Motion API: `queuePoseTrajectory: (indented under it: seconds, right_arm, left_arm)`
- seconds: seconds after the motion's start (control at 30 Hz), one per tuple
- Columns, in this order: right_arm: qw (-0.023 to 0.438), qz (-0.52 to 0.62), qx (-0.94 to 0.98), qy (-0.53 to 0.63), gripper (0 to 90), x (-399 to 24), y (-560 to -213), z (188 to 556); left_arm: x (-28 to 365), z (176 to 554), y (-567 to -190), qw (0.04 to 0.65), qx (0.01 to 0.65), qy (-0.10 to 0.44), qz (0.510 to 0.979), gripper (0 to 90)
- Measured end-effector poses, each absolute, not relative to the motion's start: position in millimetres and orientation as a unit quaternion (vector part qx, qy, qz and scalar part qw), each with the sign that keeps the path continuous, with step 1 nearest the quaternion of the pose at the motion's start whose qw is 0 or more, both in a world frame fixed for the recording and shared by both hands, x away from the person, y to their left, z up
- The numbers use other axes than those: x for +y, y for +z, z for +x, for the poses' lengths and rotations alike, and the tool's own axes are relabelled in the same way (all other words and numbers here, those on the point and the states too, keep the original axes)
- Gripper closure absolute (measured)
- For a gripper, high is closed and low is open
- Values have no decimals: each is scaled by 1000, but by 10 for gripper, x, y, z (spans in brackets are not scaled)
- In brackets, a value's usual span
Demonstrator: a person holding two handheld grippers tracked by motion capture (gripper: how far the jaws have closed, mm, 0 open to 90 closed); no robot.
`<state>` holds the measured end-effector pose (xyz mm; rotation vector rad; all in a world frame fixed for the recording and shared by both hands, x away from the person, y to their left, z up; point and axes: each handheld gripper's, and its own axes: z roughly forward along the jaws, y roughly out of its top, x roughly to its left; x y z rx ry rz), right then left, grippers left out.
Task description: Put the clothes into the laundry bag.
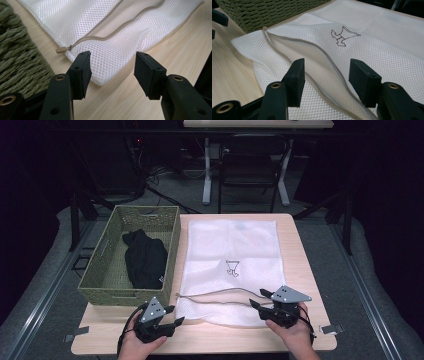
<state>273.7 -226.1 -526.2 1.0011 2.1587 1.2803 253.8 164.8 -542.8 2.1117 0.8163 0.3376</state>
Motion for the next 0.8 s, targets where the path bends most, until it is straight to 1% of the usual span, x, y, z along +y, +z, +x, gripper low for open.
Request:
queuePoseTrajectory:
  seconds: [0.8]
  right_arm:
    - [215, 359, 776, 471, 469, -2258, -5270, 2718]
  left_arm:
    - [1626, 2522, -5408, 424, 326, 123, 836, 473]
